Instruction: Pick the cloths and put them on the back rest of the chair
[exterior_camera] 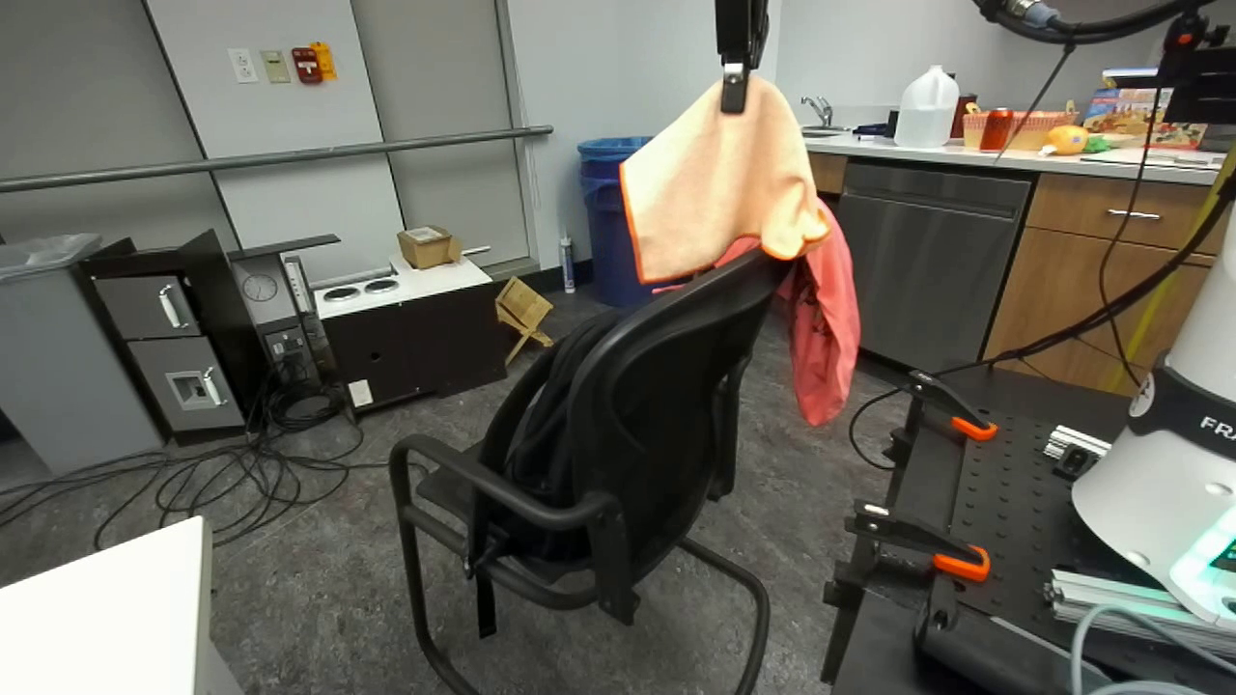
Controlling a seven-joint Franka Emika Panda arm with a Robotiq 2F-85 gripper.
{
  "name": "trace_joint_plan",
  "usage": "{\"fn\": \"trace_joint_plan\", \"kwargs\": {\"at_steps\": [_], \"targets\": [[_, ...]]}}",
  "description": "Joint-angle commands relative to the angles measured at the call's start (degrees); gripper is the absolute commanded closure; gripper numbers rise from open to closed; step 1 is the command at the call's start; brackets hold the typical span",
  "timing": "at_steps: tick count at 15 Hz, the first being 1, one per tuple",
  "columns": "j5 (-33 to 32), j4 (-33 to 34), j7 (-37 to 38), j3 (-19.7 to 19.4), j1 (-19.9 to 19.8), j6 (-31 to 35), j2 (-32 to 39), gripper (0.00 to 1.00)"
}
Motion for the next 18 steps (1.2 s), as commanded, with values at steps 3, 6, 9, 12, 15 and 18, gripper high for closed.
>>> {"fn": "trace_joint_plan", "kwargs": {"at_steps": [3,6,9,12,15,18], "targets": [[-0.33,1.12,0.42,-2.53,-1.59,-1.42,7.24,0.99],[-0.51,1.10,1.09,-2.69,-2.60,-1.12,11.05,0.99],[-1.14,0.26,1.80,-2.10,-3.27,-0.91,13.62,0.99],[-1.09,-0.67,1.48,-1.56,-3.06,-1.12,13.79,0.99],[-1.27,-2.89,0.81,-0.59,-2.64,-1.81,9.91,0.99],[-1.38,-5.03,0.06,0.28,-2.18,-4.11,5.18,0.99]]}}
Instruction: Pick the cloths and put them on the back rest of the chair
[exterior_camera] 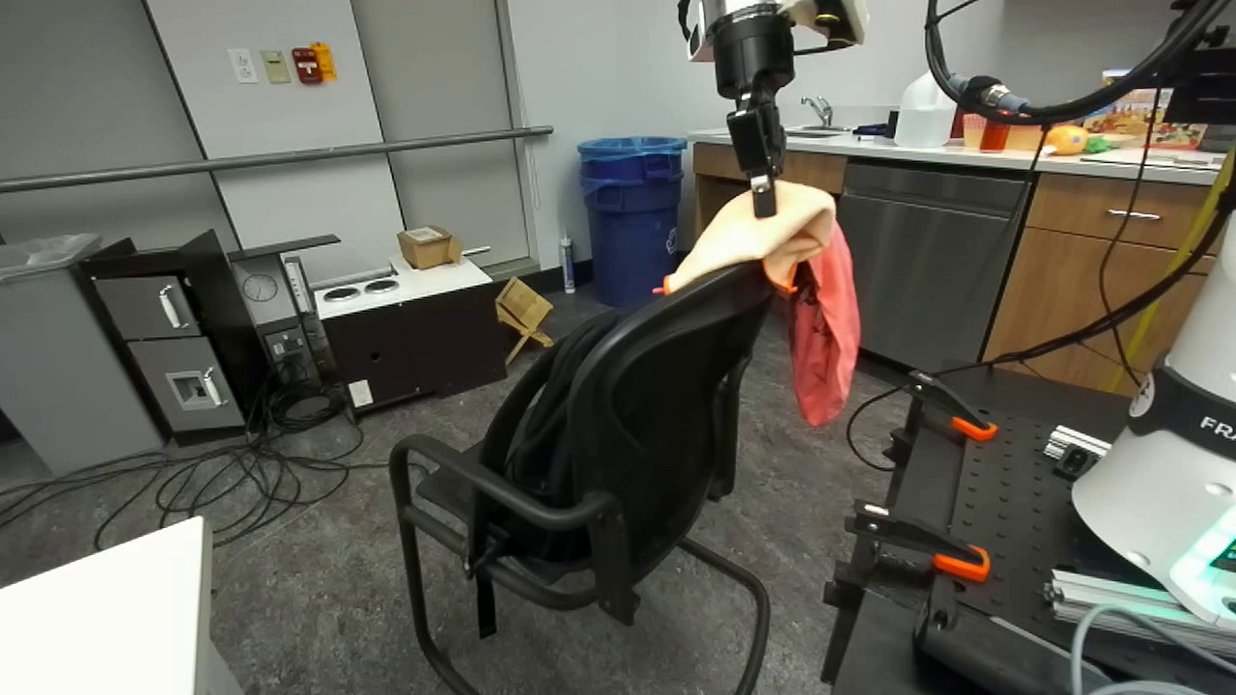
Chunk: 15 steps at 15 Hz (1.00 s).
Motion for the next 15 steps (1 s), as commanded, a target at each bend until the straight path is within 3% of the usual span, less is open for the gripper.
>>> {"fn": "trace_joint_plan", "kwargs": {"at_steps": [1,7,13,15], "targets": [[-0.91,-3.89,-1.11,0.93,0.34,-3.93,-8.40,0.99],[-1.03,-2.99,-1.47,-0.09,0.14,-11.47,-15.82,0.99],[-0.89,-3.32,-1.82,-0.45,0.56,-10.69,-16.27,0.99],[-0.75,-4.06,-1.55,0.02,0.79,-7.75,-14.96,0.99]]}}
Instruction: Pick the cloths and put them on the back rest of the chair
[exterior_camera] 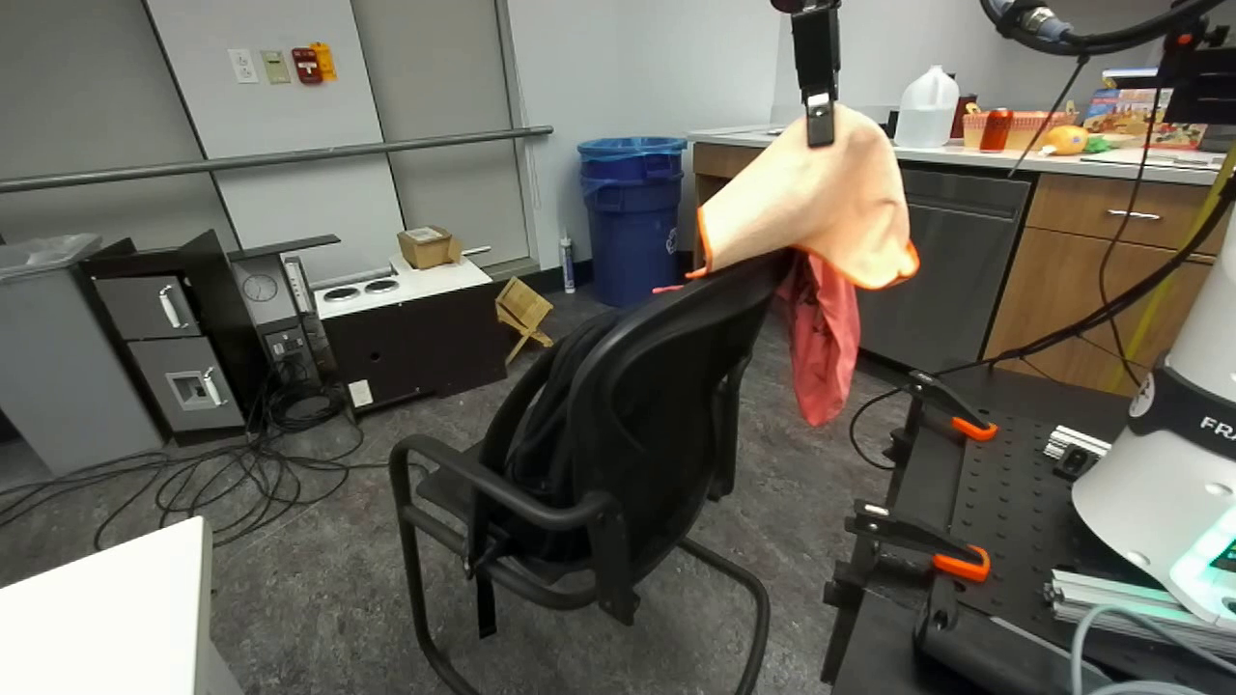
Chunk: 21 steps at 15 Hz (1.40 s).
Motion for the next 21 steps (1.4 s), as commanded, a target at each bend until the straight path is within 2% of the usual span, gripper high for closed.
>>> {"fn": "trace_joint_plan", "kwargs": {"at_steps": [1,9,17,18,19,21], "targets": [[-0.71,-1.35,-0.92,0.01,0.69,3.80,0.22,0.99],[-1.16,-3.80,-0.29,0.30,0.42,24.34,10.53,0.99],[-3.91,-4.41,1.29,0.65,-0.15,36.07,14.64,0.99],[-4.30,-4.40,1.67,0.71,-0.20,36.68,14.95,0.71],[-4.45,-4.29,1.95,0.70,-0.15,36.71,15.25,0.70],[-4.69,-4.13,2.81,0.77,-0.14,36.42,15.83,0.56]]}}
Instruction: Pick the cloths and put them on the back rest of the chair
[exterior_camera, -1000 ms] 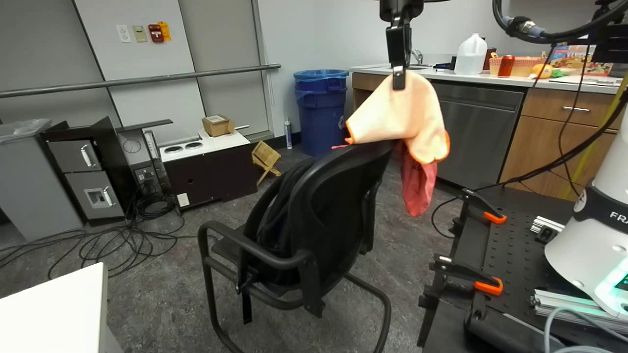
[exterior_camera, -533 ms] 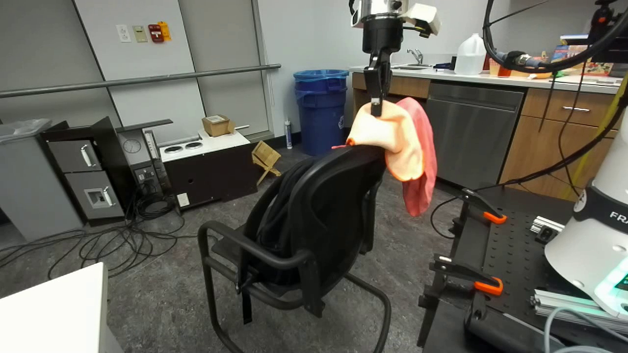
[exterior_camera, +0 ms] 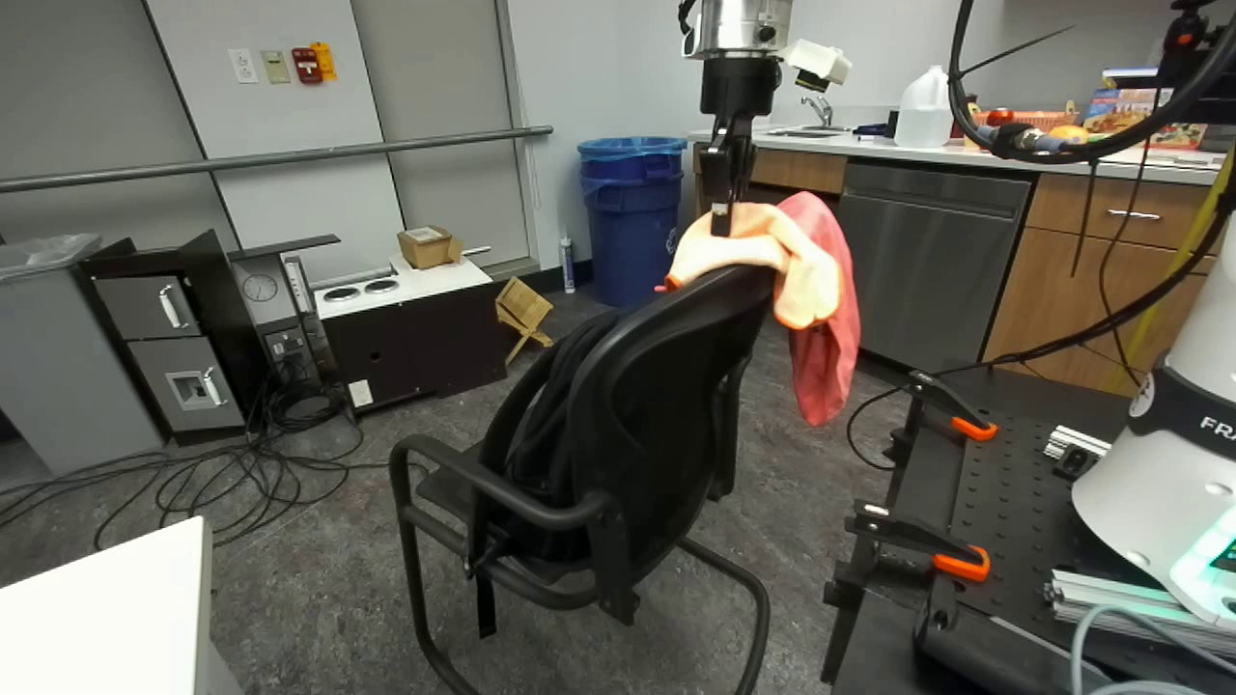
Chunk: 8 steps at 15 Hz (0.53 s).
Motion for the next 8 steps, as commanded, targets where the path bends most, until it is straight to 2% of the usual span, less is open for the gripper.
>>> {"fn": "trace_joint_plan", "kwargs": {"at_steps": [1,6,8], "targets": [[-1.26,0.06,2.07,0.53,-0.29,0.76,1.01,0.48],[-2.80,-0.42,4.32,1.23,-0.33,0.36,0.77,0.10],[-4.29,-1.40,5.35,1.67,-0.43,-0.48,-1.80,0.00]]}}
